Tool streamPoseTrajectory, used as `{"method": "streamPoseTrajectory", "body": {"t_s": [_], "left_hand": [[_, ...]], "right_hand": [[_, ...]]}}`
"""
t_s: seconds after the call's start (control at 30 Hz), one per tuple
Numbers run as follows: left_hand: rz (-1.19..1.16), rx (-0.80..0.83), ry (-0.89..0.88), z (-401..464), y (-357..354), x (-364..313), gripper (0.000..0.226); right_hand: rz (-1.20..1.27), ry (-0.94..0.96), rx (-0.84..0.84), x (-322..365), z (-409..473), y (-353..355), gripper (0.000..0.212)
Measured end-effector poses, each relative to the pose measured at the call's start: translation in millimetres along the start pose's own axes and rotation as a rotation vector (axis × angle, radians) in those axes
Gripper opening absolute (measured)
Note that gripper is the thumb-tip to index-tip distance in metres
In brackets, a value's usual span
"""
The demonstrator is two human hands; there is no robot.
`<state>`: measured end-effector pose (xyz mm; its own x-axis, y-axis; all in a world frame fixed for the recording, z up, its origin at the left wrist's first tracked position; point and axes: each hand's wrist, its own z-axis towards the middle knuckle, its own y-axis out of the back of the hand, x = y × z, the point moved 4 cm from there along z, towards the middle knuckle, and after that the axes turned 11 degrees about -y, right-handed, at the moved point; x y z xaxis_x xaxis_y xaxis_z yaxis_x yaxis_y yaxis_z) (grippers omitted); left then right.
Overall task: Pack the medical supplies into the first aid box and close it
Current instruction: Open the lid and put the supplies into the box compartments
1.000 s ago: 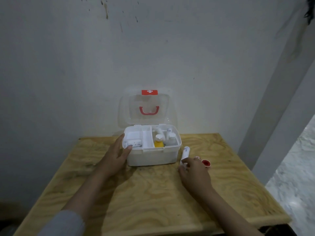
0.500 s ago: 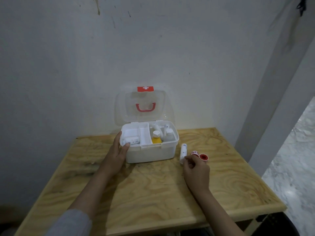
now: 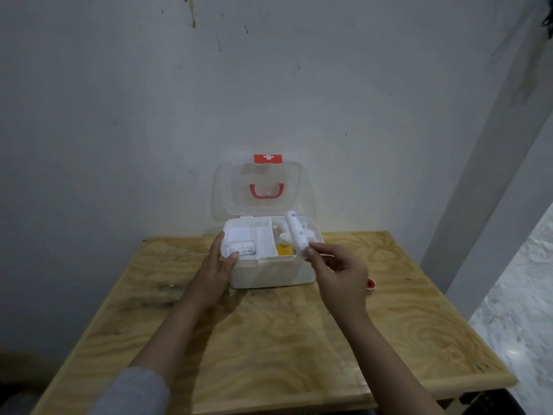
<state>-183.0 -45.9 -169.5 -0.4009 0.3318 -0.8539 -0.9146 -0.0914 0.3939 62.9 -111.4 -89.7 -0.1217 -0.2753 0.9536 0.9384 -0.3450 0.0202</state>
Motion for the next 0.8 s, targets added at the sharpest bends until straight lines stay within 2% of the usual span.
{"method": "streamPoseTrajectory", "body": {"t_s": [0.17, 0.4, 0.5, 0.67, 0.8], "left_hand": [[0.007, 0.003, -0.011, -0.5, -0.1, -4.1, 0.074], [0.0, -0.008, -0.021, -1.8, 0.6, -2.9, 0.069], [-0.011, -0.009, -0.027, -2.8, 0.3, -6.8, 0.07], [0.004, -0.017, -0.026, -2.7, 0.1, -5.6, 0.07], [0.024, -0.015, -0.017, -1.9, -1.1, -4.8, 0.067]], "right_hand": [[-0.198, -0.082, 0.178, 4.0, 13.7, -52.8, 0.011], [-0.531, 0.077, 0.138, -1.4, 19.0, -84.7, 0.017], [-0.552, 0.127, 0.088, -5.8, 17.9, -89.1, 0.017], [-0.408, 0.26, -0.016, -10.1, 9.4, -82.0, 0.008], [-0.487, 0.174, 0.032, -19.8, 13.3, -81.7, 0.016]]}}
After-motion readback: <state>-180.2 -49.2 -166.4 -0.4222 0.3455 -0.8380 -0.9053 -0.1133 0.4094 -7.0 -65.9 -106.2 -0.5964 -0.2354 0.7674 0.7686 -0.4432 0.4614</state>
